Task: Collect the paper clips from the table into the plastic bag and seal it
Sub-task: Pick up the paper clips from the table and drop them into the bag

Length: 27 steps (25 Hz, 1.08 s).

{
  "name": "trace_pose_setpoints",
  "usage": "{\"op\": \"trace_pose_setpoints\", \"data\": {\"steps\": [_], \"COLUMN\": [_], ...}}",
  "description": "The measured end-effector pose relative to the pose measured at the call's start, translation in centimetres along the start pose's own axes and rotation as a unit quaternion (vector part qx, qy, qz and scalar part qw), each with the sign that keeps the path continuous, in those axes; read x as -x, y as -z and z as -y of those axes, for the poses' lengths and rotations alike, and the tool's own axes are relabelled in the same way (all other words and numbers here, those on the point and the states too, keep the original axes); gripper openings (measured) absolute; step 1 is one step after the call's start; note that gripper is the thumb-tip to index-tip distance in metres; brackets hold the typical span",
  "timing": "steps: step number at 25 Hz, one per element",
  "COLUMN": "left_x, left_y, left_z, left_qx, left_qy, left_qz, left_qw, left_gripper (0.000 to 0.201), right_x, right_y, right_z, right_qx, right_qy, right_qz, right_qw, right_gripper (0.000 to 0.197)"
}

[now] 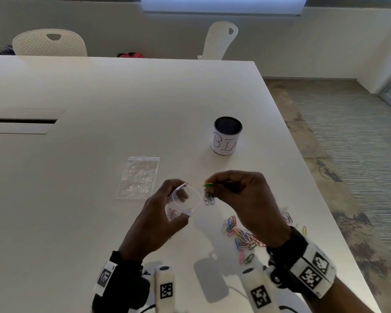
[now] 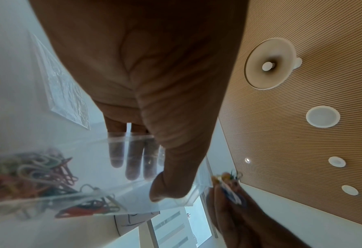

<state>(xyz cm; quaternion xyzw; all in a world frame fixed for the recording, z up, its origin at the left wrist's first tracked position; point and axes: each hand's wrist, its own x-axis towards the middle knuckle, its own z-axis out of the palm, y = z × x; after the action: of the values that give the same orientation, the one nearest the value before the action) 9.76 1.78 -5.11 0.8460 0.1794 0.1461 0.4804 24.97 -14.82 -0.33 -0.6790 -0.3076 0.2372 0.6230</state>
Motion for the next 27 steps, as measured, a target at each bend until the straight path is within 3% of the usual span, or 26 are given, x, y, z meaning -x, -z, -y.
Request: {"op": "trace_pose_setpoints", "data": {"steps": [6, 12, 16, 22, 27], "left_x": [0.2, 0.2, 0.1, 0.1, -0.2], "left_y": [0.2, 0.1, 0.1, -0.3, -0.7], "left_z": [-0.2, 0.1, 0.0, 0.0, -0.3], "left_qx": [-0.010, -0.006, -0.007, 0.000, 0.003], "left_qy": [0.004, 0.002, 0.005, -0.004, -0.009], "left_qz": [0.000, -0.006, 0.000, -0.001, 0.010], "left_qw": [1.000, 1.000, 1.000, 1.000, 1.000], "left_gripper": [0.058, 0.055, 0.055, 0.057, 0.057], "right_x": [-1.1, -1.0, -1.1, -1.1, -0.2], "right_y": [-4.0, -3.8, -2.8, 3.9, 10.3], "right_z": [-1.2, -0.5, 0.3, -1.1, -5.0], "right_qx": [0.193, 0.229, 0.244, 0.283, 0.413], "right_qy": [0.135, 0.143, 0.155, 0.071, -0.041], "right_qz": [0.033, 0.085, 0.065, -0.014, -0.034], "right_qw": [0.971, 0.959, 0.955, 0.957, 0.909], "right_gripper": [0.017, 0.016, 0.013, 0.017, 0.021]}}
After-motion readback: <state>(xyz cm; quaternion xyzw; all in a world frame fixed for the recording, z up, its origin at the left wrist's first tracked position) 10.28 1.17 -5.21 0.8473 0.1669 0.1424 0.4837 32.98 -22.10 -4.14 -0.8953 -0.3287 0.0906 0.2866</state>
